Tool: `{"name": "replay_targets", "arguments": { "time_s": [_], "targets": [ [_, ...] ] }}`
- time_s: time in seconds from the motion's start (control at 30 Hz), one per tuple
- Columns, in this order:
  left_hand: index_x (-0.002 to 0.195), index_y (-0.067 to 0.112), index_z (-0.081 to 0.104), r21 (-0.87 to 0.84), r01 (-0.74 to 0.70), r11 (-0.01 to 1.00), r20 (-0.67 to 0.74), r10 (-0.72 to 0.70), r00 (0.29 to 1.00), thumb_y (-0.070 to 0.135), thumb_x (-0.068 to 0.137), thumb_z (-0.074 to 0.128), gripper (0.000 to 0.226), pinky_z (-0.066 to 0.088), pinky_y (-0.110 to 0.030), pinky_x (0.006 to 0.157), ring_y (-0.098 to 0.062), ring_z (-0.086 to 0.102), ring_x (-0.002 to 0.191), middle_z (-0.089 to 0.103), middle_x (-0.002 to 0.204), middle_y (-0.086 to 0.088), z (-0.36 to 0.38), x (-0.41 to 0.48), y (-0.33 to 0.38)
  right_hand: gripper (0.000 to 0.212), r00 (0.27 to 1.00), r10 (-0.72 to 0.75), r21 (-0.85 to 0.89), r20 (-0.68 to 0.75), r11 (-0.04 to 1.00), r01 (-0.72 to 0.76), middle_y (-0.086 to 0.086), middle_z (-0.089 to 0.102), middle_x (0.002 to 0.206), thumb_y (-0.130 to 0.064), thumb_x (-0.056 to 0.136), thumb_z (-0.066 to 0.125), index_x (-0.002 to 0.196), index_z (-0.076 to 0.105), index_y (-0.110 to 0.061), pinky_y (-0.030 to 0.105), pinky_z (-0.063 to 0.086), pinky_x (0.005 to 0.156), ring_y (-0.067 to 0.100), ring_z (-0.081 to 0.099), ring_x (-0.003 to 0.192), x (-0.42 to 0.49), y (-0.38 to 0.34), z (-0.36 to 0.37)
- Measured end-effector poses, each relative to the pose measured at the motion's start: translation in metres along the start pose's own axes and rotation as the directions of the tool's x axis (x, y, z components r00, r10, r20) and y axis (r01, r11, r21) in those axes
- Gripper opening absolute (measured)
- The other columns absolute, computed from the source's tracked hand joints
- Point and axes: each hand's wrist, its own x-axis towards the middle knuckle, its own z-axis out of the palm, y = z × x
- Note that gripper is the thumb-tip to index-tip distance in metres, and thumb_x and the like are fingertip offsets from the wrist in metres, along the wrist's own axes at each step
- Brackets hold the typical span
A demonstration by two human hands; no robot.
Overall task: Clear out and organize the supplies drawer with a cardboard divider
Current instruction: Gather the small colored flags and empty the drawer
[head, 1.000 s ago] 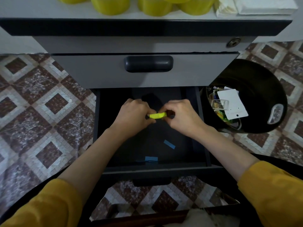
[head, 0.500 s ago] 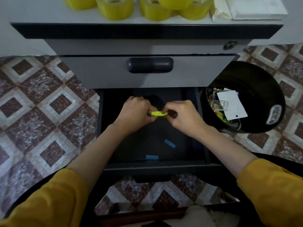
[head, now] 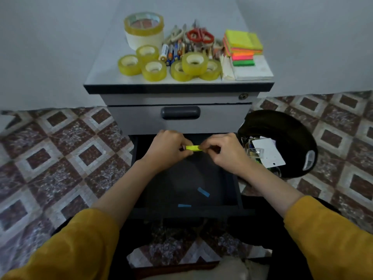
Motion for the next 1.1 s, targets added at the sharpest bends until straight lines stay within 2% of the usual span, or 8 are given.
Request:
{"name": "replay_targets", "arguments": {
  "time_s": [0.2,0.37,0.53,0.63,0.83,0.97,1.03,1.1],
  "targets": [
    [0.104,0.017,0.073,0.007,-0.075,0.997,-0.139,0.075,0.987,0.025,0.084,0.067,0.023,0.047,-0.041,0.081,-0.03,0.061,0.092,0.069,0.095,-0.01,-0.043,-0.004,0.029,0.013,0.992,-0.05,-0.032,-0.116,0.998,0.047,0.007,0.073,0.076,0.002,0.07,0.071,0.078,0.076,-0.006,0.024,0.049,0.066,0.02,0.068,0.066,0.008,-0.021,-0.045],
    [0.111,0.023,0.069,0.078,-0.054,0.995,-0.115,0.063,0.991,0.032,0.087,0.061,0.026,0.043,-0.038,0.084,-0.023,0.057,0.097,0.068,0.098,-0.005,-0.071,-0.004,0.049,0.011,0.985,-0.056,-0.036,-0.162,0.998,0.051,0.005,0.073,0.076,-0.001,0.072,0.072,0.079,0.076,-0.008,0.033,0.055,0.064,0.019,0.067,0.065,0.01,-0.036,-0.073],
    [0.106,0.023,0.071,0.084,-0.092,0.992,-0.155,0.104,0.982,0.034,0.087,0.062,0.024,0.043,-0.035,0.079,-0.02,0.057,0.091,0.068,0.092,-0.001,-0.082,0.0,0.059,0.011,0.984,-0.041,-0.049,-0.175,0.998,0.033,0.003,0.074,0.078,-0.001,0.075,0.071,0.082,0.077,-0.008,0.026,0.052,0.067,0.017,0.066,0.067,0.011,-0.042,-0.09],
    [0.107,0.024,0.07,0.053,-0.105,0.993,-0.197,0.114,0.974,0.033,0.087,0.063,0.024,0.041,-0.028,0.077,-0.016,0.054,0.089,0.066,0.093,0.001,-0.083,0.004,0.062,0.011,0.982,-0.019,-0.062,-0.189,0.998,0.008,0.004,0.074,0.079,-0.003,0.077,0.071,0.083,0.077,-0.009,0.029,0.052,0.065,0.018,0.065,0.066,0.013,-0.04,-0.096],
    [0.114,0.02,0.067,-0.083,-0.138,0.987,-0.239,0.115,0.964,0.033,0.084,0.067,0.033,0.044,-0.026,0.089,-0.011,0.056,0.1,0.061,0.114,0.003,-0.083,0.023,0.061,0.012,0.973,0.023,-0.045,-0.23,0.998,-0.034,0.005,0.074,0.08,-0.002,0.078,0.07,0.085,0.077,-0.008,0.017,0.048,0.065,0.014,0.064,0.067,0.024,-0.033,-0.111],
    [0.133,0.017,0.051,-0.001,-0.117,0.993,-0.22,0.114,0.969,0.037,0.089,0.06,0.05,0.027,-0.018,0.102,-0.011,0.041,0.127,0.049,0.137,0.004,-0.08,0.039,0.06,0.013,0.953,0.112,-0.044,-0.282,0.991,-0.13,0.005,0.074,0.083,0.001,0.078,0.069,0.086,0.077,-0.006,0.014,0.046,0.07,0.012,0.065,0.074,0.032,-0.019,-0.131],
    [0.139,0.016,0.043,0.047,-0.092,0.995,-0.173,0.099,0.98,0.037,0.091,0.056,0.054,0.022,-0.02,0.107,-0.012,0.035,0.134,0.042,0.144,0.003,-0.077,0.044,0.057,0.013,0.929,0.192,-0.01,-0.316,0.979,-0.206,-0.012,0.069,0.067,0.002,0.079,0.068,0.087,0.076,-0.004,0.005,0.04,0.064,-0.001,0.06,0.062,0.037,-0.013,-0.142],
    [0.142,0.014,0.039,0.088,-0.078,0.993,-0.131,0.089,0.987,0.035,0.092,0.054,0.056,0.021,-0.021,0.109,-0.014,0.032,0.135,0.04,0.146,0.0,-0.075,0.048,0.056,0.014,0.908,0.253,-0.011,-0.335,0.962,-0.272,-0.029,0.049,0.041,0.002,0.08,0.066,0.088,0.076,-0.004,0.002,0.034,0.058,-0.008,0.054,0.053,0.045,-0.003,-0.151]
  ]
}}
